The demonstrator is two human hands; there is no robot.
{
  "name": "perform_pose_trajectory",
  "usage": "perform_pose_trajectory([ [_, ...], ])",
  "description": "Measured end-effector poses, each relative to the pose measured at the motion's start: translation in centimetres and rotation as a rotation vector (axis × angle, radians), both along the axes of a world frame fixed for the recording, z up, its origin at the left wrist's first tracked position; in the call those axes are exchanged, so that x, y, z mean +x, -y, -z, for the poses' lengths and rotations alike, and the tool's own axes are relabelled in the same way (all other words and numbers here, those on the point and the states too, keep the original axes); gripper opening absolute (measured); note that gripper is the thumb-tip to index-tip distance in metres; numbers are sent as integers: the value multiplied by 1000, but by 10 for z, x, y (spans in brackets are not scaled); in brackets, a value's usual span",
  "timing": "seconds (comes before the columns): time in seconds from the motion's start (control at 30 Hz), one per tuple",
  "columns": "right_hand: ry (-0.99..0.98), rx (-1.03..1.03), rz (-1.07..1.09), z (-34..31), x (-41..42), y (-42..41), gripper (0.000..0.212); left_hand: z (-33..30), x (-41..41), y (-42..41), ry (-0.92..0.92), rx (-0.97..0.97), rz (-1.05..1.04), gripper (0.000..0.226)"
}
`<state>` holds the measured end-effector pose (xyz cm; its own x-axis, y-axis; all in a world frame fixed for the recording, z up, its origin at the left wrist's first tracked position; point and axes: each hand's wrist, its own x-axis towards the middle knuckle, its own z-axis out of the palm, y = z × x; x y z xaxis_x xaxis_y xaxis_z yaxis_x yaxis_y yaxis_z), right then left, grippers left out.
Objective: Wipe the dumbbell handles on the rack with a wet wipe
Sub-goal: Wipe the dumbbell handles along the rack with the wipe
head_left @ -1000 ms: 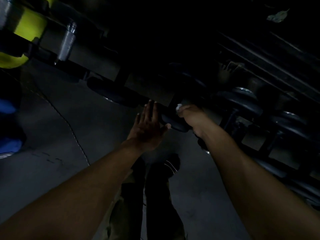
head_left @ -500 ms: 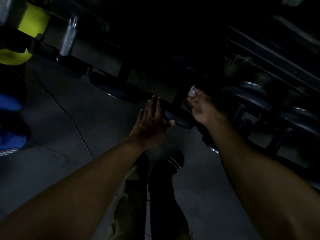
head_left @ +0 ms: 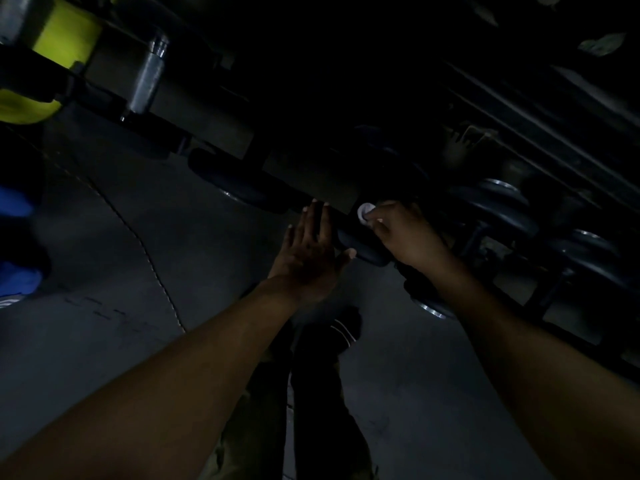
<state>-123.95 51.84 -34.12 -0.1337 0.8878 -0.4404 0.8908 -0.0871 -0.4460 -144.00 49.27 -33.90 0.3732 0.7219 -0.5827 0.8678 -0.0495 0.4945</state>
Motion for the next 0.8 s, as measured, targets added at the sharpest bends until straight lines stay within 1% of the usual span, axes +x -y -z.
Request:
perform_pose_trajectory([
  [0.03, 53, 60, -53, 0, 0, -1, 26, 0, 0, 0, 4, -4, 2, 90],
  [0.13, 118, 136, -99, 3, 5, -2, 43, 1, -2, -1, 20, -20, 12, 89],
  [0.17, 168, 167, -121, 0, 5, -4, 45, 2, -3, -2, 26, -26, 14, 88],
  [0.23, 328, 196, -209, -7, 4, -10, 53, 2, -4, -1, 33, -34, 14, 88],
  [0.33, 505, 114, -314, -17, -1, -25, 65, 2, -4, -2, 29, -42, 17, 88],
  [0.47, 628, -20, -443, -21, -11, -43, 64, 4, -5, -3, 44, -57, 25, 89],
  [0.57, 636, -132, -511, -17, -15, -55, 60, 5, -6, -4, 41, -38, 32, 89],
  [0.67, 589, -313, -565, -13, -29, -63, 58, 5, -7, -4, 46, -37, 33, 89],
  [0.73, 543, -398, -635, -12, -41, -63, 52, 5, -8, -4, 55, -38, 33, 88],
  [0.8, 478, -438, -647, -16, -45, -64, 41, 6, -9, -4, 63, -47, 29, 86],
])
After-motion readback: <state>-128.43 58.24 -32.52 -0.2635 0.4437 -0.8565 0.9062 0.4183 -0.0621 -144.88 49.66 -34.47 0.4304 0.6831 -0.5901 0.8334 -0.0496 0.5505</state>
